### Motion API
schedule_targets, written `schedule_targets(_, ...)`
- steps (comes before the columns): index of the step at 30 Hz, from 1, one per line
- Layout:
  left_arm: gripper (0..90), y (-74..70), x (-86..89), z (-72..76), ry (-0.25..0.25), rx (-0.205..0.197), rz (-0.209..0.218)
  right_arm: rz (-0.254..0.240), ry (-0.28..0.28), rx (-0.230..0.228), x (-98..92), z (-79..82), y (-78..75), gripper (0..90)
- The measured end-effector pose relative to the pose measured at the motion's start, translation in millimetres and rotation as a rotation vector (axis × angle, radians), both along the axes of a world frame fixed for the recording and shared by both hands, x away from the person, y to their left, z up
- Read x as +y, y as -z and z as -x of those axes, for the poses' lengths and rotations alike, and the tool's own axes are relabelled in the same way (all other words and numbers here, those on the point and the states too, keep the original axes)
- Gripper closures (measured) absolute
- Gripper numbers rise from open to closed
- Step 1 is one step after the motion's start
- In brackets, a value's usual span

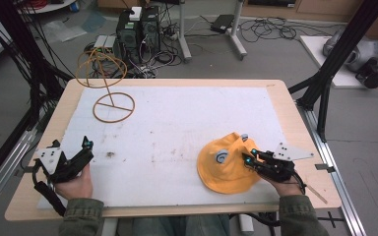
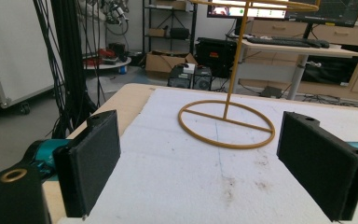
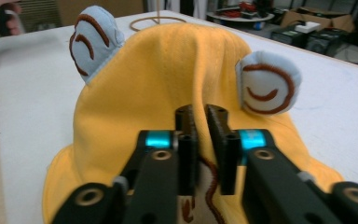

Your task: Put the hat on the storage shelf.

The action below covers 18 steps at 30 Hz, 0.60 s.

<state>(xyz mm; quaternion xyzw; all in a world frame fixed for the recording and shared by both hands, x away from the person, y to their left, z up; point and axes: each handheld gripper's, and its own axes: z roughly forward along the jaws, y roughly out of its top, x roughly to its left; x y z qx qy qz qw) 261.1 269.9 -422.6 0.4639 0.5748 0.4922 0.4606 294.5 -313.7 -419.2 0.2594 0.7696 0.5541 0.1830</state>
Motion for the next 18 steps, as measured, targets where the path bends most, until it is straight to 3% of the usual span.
schedule_targets(9,13.7,0.5,-0.8,-0.5,0.002,0.001,-0.008,-0.001,0.015,0.000,0.2,0.9,-0.1,88.1)
schedule_targets(18,13.8,0.1,-1.5,-0.3,0.007,0.000,-0.014,-0.047,0.042,-0.025,-0.1,1.9,-4.6,88.2)
